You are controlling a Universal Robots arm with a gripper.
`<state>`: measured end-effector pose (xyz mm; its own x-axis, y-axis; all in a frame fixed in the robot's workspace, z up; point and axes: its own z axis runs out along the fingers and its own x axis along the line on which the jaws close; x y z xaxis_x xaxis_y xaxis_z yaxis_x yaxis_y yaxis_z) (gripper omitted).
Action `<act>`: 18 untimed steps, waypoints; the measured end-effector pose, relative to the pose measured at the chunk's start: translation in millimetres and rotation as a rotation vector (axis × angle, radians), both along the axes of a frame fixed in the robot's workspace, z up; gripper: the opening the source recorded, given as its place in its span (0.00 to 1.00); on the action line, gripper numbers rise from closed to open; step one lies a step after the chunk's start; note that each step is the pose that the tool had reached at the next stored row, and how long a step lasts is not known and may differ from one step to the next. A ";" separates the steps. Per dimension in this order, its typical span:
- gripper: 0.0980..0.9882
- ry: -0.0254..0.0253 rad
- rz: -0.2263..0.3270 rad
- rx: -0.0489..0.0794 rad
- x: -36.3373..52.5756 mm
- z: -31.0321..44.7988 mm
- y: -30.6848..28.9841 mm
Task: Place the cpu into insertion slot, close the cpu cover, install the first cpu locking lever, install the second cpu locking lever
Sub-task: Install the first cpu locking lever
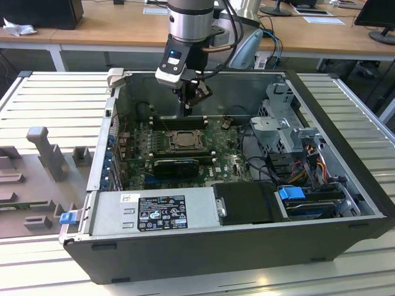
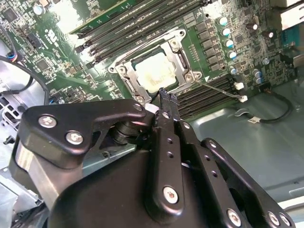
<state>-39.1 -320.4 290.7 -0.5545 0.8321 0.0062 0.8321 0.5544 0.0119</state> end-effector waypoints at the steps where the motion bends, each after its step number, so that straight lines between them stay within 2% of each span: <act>1: 0.01 0.0000 0.010 0.000 0.0 0.0 0.0; 18: 0.01 -0.0023 0.139 0.000 0.0 0.0 0.0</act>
